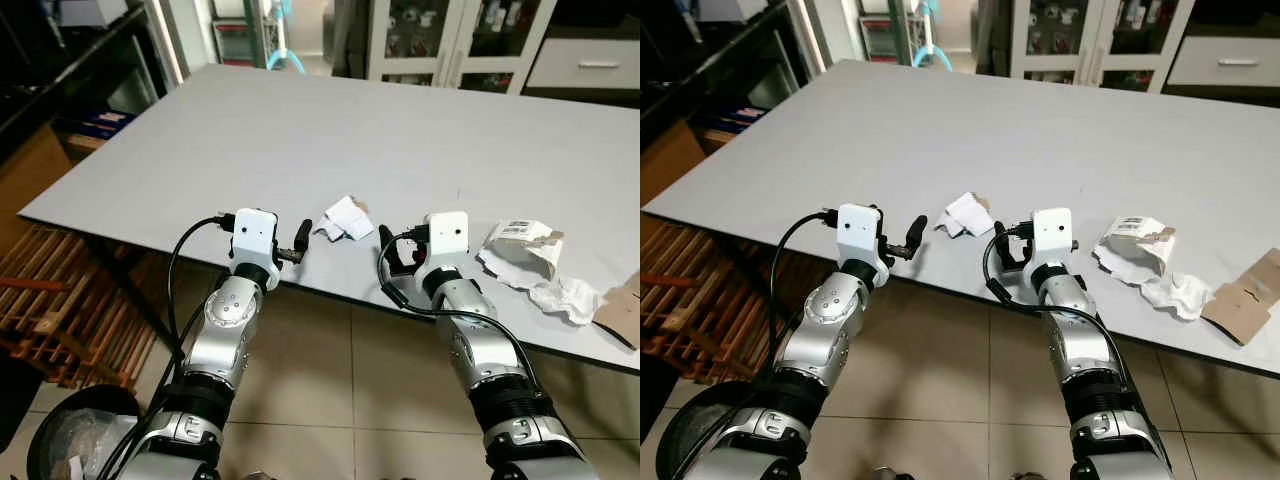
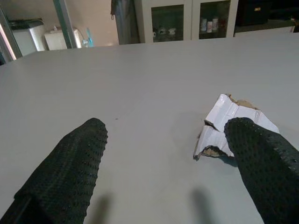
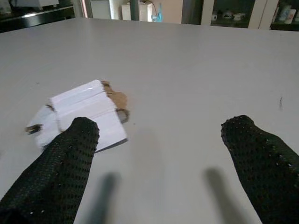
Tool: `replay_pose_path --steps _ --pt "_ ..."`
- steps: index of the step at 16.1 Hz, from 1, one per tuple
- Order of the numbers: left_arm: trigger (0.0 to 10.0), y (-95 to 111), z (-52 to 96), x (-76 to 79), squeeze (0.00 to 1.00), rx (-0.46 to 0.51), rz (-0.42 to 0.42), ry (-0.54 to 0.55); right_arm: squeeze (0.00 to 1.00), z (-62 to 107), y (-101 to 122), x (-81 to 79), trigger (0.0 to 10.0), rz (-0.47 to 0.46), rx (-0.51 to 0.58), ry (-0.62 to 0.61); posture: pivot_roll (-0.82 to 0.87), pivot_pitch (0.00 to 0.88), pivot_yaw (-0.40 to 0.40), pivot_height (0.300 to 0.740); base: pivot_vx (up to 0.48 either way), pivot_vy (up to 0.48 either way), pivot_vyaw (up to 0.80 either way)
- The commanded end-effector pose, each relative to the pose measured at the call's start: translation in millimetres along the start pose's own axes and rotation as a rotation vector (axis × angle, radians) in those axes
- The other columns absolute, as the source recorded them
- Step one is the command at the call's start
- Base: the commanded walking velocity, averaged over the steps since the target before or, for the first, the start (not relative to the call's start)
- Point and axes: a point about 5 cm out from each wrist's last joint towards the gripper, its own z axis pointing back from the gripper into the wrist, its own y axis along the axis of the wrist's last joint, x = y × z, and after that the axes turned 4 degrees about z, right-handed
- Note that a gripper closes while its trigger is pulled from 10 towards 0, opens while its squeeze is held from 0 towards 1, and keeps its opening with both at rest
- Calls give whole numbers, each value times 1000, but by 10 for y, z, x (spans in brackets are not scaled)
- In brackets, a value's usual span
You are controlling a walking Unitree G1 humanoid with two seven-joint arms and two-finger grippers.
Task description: Picking trash to rubbish bin
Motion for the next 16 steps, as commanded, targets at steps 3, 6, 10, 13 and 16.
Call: replay_pose_path --steps 3,6,10,13,16 --pt "10000 13 0 -32 0 3 -15 3 0 -11 39 -26 10000 3 7 14 -60 51 52 740 0 0 0" --pt "10000 -2 1 -32 0 -8 -16 8 0 -12 36 -34 10000 3 5 20 -57 56 51 740 87 0 0" --pt "10000 -7 -4 -24 0 -14 -22 7 0 -13 38 -38 10000 2 6 21 -59 58 51 740 350 0 0" --pt "10000 -1 -5 -23 0 -9 -22 7 0 -12 37 -34 10000 1 6 20 -57 59 52 740 329 0 0" --pt "10000 25 -1 -18 0 11 -21 1 0 -12 38 -35 10000 2 6 19 -56 60 52 740 0 0 0"
